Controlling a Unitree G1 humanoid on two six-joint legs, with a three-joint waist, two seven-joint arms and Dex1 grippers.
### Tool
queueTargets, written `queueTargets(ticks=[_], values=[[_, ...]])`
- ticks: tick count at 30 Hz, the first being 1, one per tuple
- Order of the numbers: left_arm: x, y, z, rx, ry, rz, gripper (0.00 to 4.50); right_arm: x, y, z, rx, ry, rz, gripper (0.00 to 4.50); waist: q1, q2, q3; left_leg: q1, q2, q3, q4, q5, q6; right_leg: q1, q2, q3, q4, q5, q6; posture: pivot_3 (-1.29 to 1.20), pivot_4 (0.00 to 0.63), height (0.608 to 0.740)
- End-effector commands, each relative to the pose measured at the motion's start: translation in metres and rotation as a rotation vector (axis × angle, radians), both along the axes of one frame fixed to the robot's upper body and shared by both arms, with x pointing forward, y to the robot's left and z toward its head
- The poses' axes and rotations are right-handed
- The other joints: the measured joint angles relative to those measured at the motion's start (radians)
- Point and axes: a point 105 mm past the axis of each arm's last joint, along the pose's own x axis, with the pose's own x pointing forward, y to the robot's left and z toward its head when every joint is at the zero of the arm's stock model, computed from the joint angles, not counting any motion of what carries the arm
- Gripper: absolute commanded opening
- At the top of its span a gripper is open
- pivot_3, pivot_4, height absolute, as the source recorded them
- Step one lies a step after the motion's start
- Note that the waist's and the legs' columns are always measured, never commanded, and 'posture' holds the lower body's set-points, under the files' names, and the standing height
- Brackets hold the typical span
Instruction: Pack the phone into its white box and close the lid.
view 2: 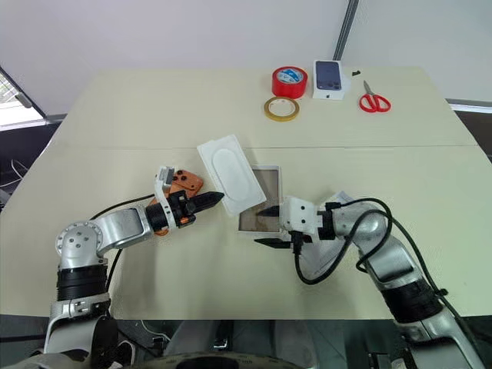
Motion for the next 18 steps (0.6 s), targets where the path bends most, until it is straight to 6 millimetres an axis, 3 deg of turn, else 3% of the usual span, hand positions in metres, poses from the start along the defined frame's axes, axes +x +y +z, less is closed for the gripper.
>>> queueTargets(ticks=[1, 5, 12, 18], values=[[-0.002, -0.005, 0.009, -0.021, -0.044, -0.024, 0.0, -0.008, -0.012, 0.002, -0.037, -0.05, 0.0, 2.78, 0.007, 0.0, 0.0, 0.0, 0.0, 0.0, 0.0, 0.0, 0.0, 0.0, 0.0, 0.0, 0.0, 0.0, 0.0, 0.0, 0.15, 0.74], [-0.002, -0.008, 0.009, -0.029, -0.041, -0.036, 0.0, -0.012, -0.033, -0.007, -0.118, -0.069, -0.026, 2.78, 0.012, 0.0, 0.0, 0.0, 0.0, 0.0, 0.0, 0.0, 0.0, 0.0, 0.0, 0.0, -0.001, 0.0, 0.0, 0.0, 0.15, 0.74], [0.0, -0.01, 0.01, -0.03, -0.045, -0.047, 0.0, -0.005, -0.057, 0.007, -0.119, -0.103, -0.086, 2.78, 0.013, -0.001, 0.001, 0.0, 0.0, 0.0, 0.0, 0.0, 0.001, 0.001, 0.0, 0.0, -0.002, 0.0, 0.0, 0.0, 0.15, 0.74], [-0.001, -0.013, 0.008, -0.028, -0.034, -0.076, 0.0, -0.008, -0.076, 0.007, -0.145, -0.085, -0.103, 2.78, 0.013, -0.002, 0.001, 0.0, 0.0, 0.0, 0.0, 0.0, 0.001, 0.001, 0.0, 0.0, -0.002, 0.0, 0.0, 0.0, 0.15, 0.74]])
